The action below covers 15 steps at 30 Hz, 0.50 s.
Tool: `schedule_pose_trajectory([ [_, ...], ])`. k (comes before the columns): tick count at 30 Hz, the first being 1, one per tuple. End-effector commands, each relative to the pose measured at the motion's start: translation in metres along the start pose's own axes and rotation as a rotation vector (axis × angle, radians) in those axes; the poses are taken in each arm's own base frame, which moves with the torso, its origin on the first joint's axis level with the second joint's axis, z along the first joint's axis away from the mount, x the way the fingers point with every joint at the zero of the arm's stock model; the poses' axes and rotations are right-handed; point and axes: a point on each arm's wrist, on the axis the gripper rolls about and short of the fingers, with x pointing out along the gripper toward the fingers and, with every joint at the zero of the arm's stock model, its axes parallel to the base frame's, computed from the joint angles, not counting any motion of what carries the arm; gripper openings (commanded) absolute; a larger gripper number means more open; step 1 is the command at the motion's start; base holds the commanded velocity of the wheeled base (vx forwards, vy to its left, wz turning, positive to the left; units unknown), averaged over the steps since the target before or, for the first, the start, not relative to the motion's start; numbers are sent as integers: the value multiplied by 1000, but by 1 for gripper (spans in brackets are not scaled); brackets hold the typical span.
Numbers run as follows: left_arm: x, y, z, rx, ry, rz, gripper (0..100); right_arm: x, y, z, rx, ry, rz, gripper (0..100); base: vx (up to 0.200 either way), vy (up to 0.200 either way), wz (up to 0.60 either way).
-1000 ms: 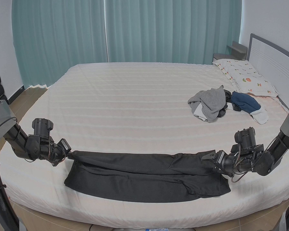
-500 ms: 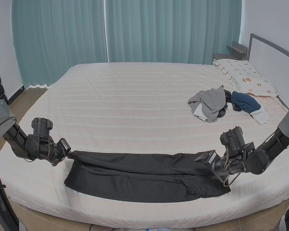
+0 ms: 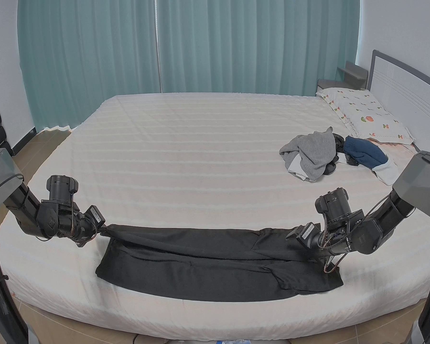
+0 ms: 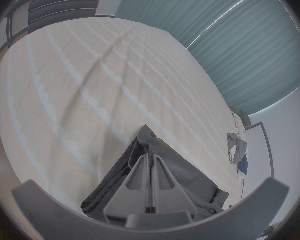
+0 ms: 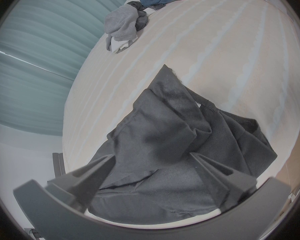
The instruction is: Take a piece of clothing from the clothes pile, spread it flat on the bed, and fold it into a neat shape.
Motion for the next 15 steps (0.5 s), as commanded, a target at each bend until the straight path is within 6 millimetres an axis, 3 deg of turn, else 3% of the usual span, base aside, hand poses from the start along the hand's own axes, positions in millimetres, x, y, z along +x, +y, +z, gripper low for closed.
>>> schedule_pose_trajectory([
  [1,0,0,1,0,-2,-1,0,8,-4,2,8,3,-22,0,0,0,0],
  [11,-5,-4,4,4,-20,-17,0,5,-3,12,24,-1,-45,0,0,0,0],
  [15,-9,-12,10,14,-45,-41,0,-2,16,27,33,-42,16,0,0,0,0],
])
